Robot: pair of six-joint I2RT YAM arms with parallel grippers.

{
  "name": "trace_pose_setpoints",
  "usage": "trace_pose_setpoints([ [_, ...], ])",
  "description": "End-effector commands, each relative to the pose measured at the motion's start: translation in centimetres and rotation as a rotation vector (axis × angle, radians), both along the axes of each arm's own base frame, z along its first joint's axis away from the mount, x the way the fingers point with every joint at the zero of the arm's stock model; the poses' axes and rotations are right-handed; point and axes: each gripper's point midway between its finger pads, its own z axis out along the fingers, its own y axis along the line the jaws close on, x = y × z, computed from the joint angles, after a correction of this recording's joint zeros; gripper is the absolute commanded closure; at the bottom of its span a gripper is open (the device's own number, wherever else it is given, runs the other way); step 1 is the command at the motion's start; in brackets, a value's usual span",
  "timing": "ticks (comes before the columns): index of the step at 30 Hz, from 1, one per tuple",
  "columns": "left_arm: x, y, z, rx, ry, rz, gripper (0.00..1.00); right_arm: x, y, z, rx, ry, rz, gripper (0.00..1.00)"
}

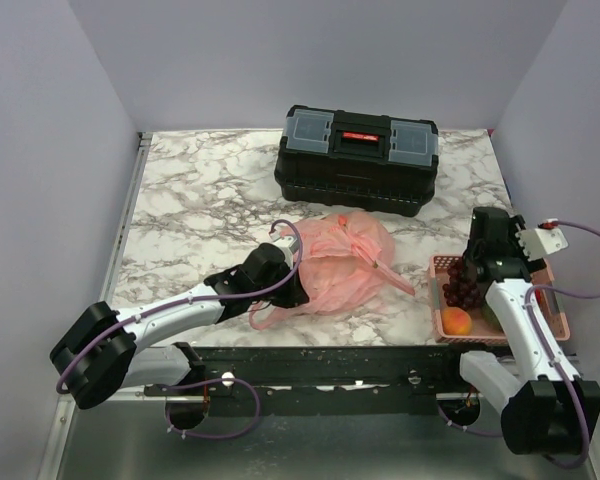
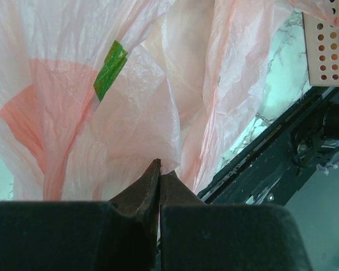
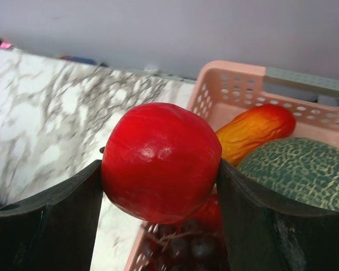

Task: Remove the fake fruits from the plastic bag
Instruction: Place the fake fruit in the bin.

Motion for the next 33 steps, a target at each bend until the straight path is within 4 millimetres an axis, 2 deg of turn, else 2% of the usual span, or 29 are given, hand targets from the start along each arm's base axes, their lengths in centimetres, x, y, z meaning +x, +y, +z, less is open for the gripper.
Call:
trace_pose_setpoints([
  [1,-0.4,-0.8,0.6,-0.044,0.009,-0.026,1.00,-0.9,-2.4,-1.4,0.038,-0.003,-0.116,0.99],
  [5,-0.4,-0.9,0.7,-0.040,0.013,-0.036,1.00,-1.9,-4.2,-3.2,0.079,0.034,-0.191,0.99],
  [10,-0.5,-0.9,1.1,-0.041,0.003,-0.048,1.00,-3.3,-5.8,-4.4,0.116,0.017,-0.275,0.99],
  [16,-0.5,-0.7,0.7,-0.037,-0.002,-0.050,1.00,-5.8,-6.9,-6.4,0.191,-0.001,-0.366,0.99],
  [22,-0.8,-1.1,0.1,-0.043,0.027,-0.066,1.00,-6.0,-6.9,-9.8,0.307,0.052,-0.364,0.85],
  [24,-0.8,-1.2,0.3,-0.045,0.020,-0.068,1.00,-5.9,-6.7,-10.0,0.314,0.053,-0.351,0.76],
  [28,-0.6,-1.1,0.6,-0.046,-0.001,-0.067,1.00,-5.1,-6.4,-9.3,0.303,0.017,-0.280,0.50],
  [33,-0.3,-1.2,0.8,-0.042,-0.008,-0.066,1.00,-4.4,-5.8,-8.3,0.310,0.007,-0.210,0.06],
])
